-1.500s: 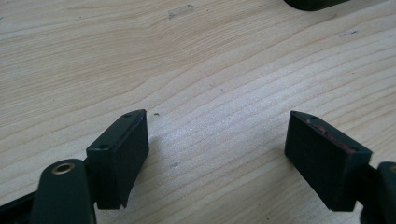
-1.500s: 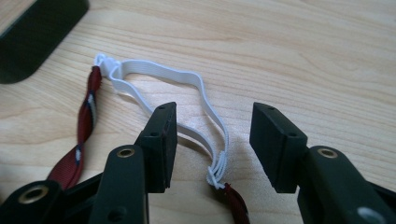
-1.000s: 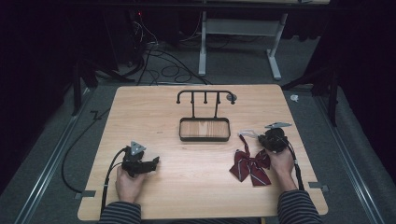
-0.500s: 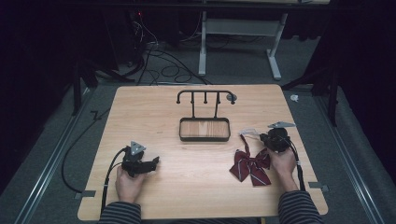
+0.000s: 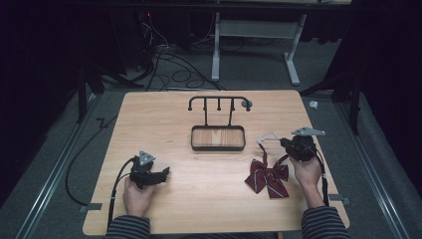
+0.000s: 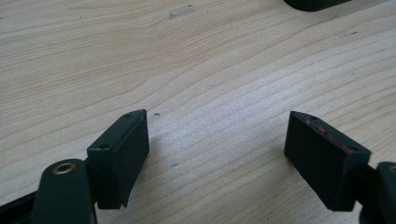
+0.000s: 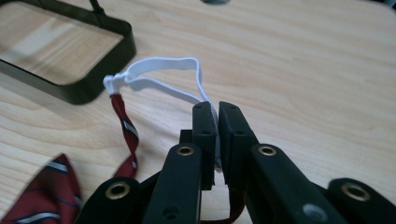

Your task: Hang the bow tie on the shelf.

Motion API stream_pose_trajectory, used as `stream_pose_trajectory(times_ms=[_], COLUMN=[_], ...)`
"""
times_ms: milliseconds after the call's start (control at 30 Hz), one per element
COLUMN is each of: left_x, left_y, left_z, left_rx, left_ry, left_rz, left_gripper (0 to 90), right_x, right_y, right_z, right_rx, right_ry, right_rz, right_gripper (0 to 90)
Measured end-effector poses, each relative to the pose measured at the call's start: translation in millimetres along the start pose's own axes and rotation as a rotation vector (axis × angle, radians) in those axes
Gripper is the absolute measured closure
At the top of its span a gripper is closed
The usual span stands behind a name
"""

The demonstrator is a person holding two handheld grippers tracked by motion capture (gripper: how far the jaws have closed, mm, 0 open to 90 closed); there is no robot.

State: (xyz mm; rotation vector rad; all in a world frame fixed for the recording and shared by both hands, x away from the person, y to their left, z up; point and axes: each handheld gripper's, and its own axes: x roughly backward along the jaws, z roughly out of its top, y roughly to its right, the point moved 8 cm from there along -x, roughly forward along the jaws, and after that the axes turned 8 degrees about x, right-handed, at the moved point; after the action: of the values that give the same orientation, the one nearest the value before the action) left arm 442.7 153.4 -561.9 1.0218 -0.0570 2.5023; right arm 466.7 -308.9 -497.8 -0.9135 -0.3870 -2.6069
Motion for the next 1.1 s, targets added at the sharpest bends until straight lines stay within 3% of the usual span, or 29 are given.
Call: stream_pose_trajectory(times_ms=[367,800,1100], left_x=[0.0,0.0,0.0], left_y=[0.0,0.2,0.2], left_z=[0.0,0.0,0.0], left_rx=[0.000,0.001,0.001], left_ry=[0.000,0.000,0.000], left_rz=[0.000,0.001,0.001], left_gripper=[22.4,22.5,22.5], right_x=[19.8,47.6,57.7], right_y=[-3.3,-18.8,-26.6], right_z=[19.6,55.4,71.2], right_rx=[0.012,0.073,0.101], right_ry=[0.060,0.137,0.169], right_rz=[0.024,0.054,0.070], right_gripper=[87.7,87.7,87.8])
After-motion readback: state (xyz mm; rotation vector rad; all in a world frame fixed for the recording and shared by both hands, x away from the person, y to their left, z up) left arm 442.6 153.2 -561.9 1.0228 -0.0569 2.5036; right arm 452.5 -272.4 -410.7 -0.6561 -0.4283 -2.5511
